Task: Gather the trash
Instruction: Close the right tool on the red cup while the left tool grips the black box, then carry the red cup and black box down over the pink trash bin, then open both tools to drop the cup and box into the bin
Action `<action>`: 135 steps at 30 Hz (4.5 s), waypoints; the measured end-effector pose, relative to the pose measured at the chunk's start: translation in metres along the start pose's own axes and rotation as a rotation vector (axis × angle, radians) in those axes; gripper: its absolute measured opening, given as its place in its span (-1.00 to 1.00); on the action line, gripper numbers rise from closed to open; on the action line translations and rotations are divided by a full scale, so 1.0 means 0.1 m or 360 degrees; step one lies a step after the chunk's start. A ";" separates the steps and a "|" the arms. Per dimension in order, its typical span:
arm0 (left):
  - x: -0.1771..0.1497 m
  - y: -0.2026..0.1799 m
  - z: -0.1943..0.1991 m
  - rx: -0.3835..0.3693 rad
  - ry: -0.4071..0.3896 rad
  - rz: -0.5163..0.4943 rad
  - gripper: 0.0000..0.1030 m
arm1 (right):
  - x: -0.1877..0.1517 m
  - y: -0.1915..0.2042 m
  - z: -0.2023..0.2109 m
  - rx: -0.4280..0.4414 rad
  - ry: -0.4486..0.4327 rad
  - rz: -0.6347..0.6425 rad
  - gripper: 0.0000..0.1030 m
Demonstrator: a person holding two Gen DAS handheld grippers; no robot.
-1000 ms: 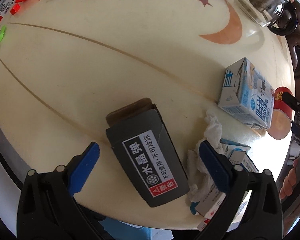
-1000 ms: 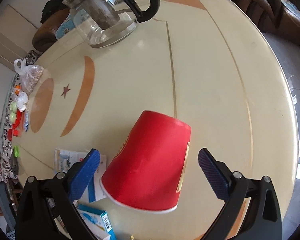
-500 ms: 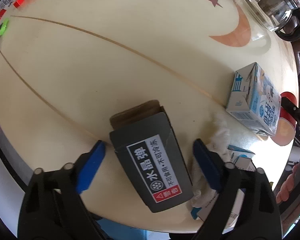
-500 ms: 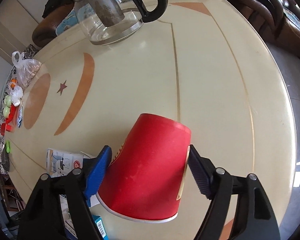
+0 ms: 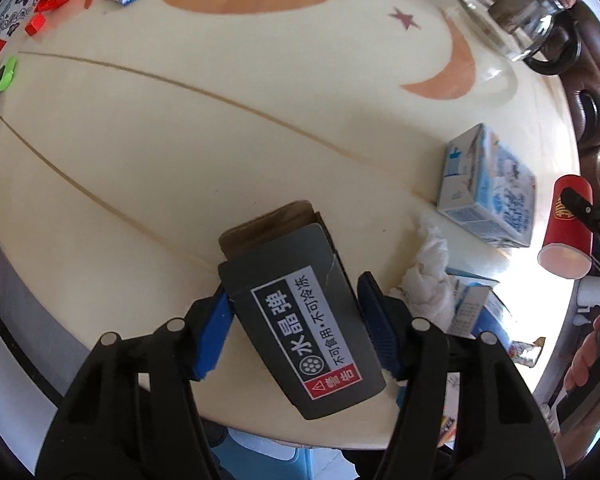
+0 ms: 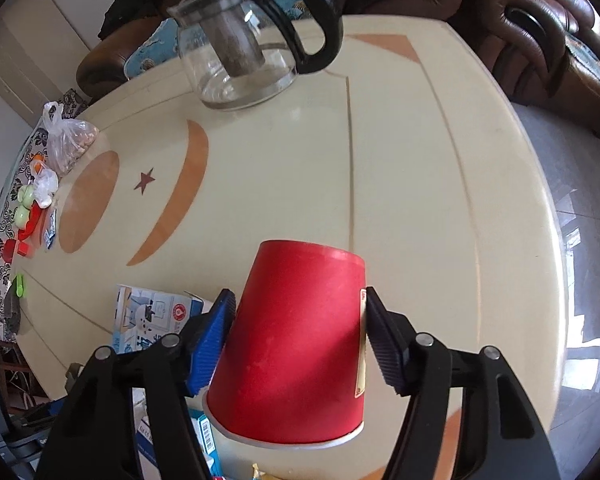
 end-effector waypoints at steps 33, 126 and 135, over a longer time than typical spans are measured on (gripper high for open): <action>-0.98 -0.27 2.06 -0.0127 -0.0685 -0.0640 0.18 | -1.11 0.56 2.57 0.0066 -0.0406 0.0351 0.23; -2.85 -0.03 -1.48 -0.0145 0.0416 -0.0692 0.46 | -4.38 0.17 -0.10 0.0084 0.0381 0.0444 0.49; -2.87 -0.06 -1.44 -0.0129 0.0394 -0.0751 0.51 | -4.35 0.14 -0.10 0.0084 0.0364 0.0419 0.49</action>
Point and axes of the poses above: each gripper's, at about its wrist camera, not at the fingertips, and z roughly against the way its jaws point, y to its left, x to its top, the point moved 10 cm from there along -z, roughly the way its jaws point, and after that the axes turned 9 degrees about -y, right-handed, at the moved point
